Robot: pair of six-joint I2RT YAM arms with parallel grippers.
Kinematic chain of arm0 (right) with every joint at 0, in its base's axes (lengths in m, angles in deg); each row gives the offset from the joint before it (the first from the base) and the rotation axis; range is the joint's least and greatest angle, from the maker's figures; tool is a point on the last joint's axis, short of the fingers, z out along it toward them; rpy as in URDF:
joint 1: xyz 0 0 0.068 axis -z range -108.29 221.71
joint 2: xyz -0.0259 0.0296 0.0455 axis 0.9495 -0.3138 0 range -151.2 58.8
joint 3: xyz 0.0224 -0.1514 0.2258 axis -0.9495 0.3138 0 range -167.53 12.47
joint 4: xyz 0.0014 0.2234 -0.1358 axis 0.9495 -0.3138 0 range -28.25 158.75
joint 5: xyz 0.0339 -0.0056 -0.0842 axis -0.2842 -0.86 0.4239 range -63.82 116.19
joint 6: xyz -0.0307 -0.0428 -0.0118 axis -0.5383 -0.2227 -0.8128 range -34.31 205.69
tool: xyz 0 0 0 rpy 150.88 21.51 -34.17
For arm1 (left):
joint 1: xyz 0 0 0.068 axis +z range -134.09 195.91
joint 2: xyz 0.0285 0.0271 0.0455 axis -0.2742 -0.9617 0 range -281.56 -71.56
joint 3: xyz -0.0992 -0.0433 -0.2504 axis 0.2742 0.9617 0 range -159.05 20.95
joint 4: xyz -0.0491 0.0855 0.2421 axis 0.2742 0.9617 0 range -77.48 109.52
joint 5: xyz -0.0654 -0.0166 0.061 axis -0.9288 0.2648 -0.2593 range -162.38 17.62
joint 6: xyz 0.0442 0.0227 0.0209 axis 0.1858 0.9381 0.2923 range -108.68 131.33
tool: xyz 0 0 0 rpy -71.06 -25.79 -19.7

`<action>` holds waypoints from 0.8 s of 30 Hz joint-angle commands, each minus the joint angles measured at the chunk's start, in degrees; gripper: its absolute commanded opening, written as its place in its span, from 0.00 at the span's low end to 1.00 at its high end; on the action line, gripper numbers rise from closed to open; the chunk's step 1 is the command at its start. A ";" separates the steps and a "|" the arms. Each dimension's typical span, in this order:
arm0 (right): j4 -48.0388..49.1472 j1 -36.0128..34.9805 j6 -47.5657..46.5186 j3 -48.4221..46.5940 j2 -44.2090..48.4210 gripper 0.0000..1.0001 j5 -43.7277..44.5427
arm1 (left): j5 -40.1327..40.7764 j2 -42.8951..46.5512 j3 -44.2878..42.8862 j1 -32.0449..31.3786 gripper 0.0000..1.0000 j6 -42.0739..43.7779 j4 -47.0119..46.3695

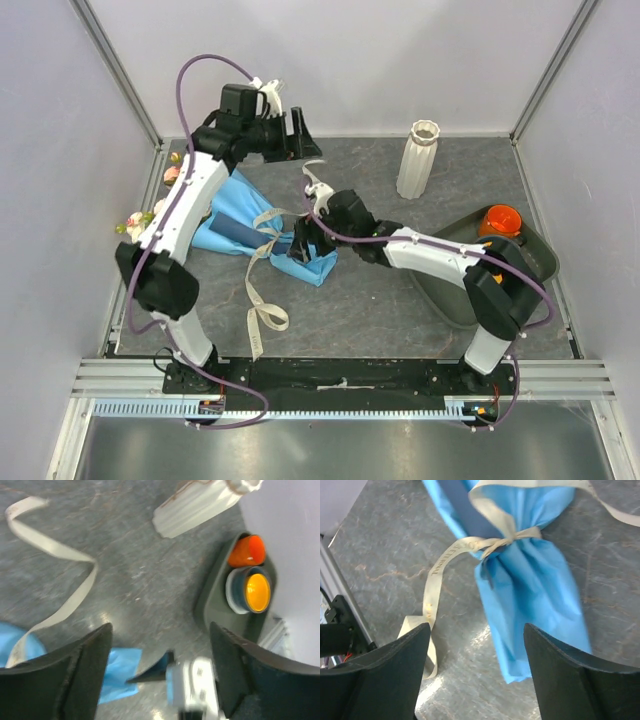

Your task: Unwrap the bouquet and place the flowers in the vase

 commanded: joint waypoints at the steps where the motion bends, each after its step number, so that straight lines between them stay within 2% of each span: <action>1: -3.11 2.49 0.45 -7.27 -2.37 0.77 -1.25 | 12.66 14.15 10.86 0.20 0.77 5.63 -0.82; 2: -3.11 2.85 0.71 -8.58 -4.20 0.75 -1.69 | 14.61 19.57 18.11 0.20 0.72 5.63 -2.14; 3: -3.11 3.20 0.98 -11.38 -5.27 0.73 -2.22 | 16.28 22.41 21.92 0.28 0.62 5.63 -3.28; 6: -5.48 4.00 1.77 -17.79 -10.71 0.50 -5.56 | 20.43 33.93 36.43 0.55 0.54 4.84 -8.64; 7: -5.75 4.00 2.20 -19.48 -13.68 0.45 -6.26 | 21.82 37.00 42.29 0.55 0.53 4.66 -10.13; 8: -5.75 4.00 3.43 -21.06 -15.28 0.40 -8.27 | 22.36 39.64 44.96 0.64 0.51 4.49 -10.93; 9: -5.66 4.00 4.22 -24.30 -16.86 0.29 -9.42 | 22.45 44.37 47.43 0.64 0.47 4.23 -11.55; 11: -5.49 3.39 6.07 -27.48 -21.35 0.18 -11.97 | 21.67 47.56 53.85 0.72 0.42 3.61 -12.96; 12: -5.49 3.04 6.25 -30.19 -22.67 0.14 -12.24 | 21.31 49.93 55.52 0.72 0.32 2.48 -12.96; 13: -5.66 2.34 6.25 -31.44 -24.85 0.11 -12.50 | 21.75 50.73 58.76 0.81 0.28 1.51 -13.13; 15: -5.93 2.15 6.69 -33.81 -26.36 0.10 -12.42 | 21.75 52.23 61.76 0.99 0.24 -1.99 -14.54; 19: -6.63 2.85 6.52 -35.22 -29.26 0.08 -8.47 | 17.81 53.12 68.70 0.90 0.25 -6.05 -20.51; 22: -10.31 3.12 5.56 -36.46 -30.15 0.02 -8.03 | 17.36 50.31 69.08 0.99 0.26 -7.55 -23.77; 24: -9.54 3.03 5.20 -32.53 -28.49 0.01 -6.89 | 17.01 45.66 68.02 0.90 0.26 -7.73 -24.30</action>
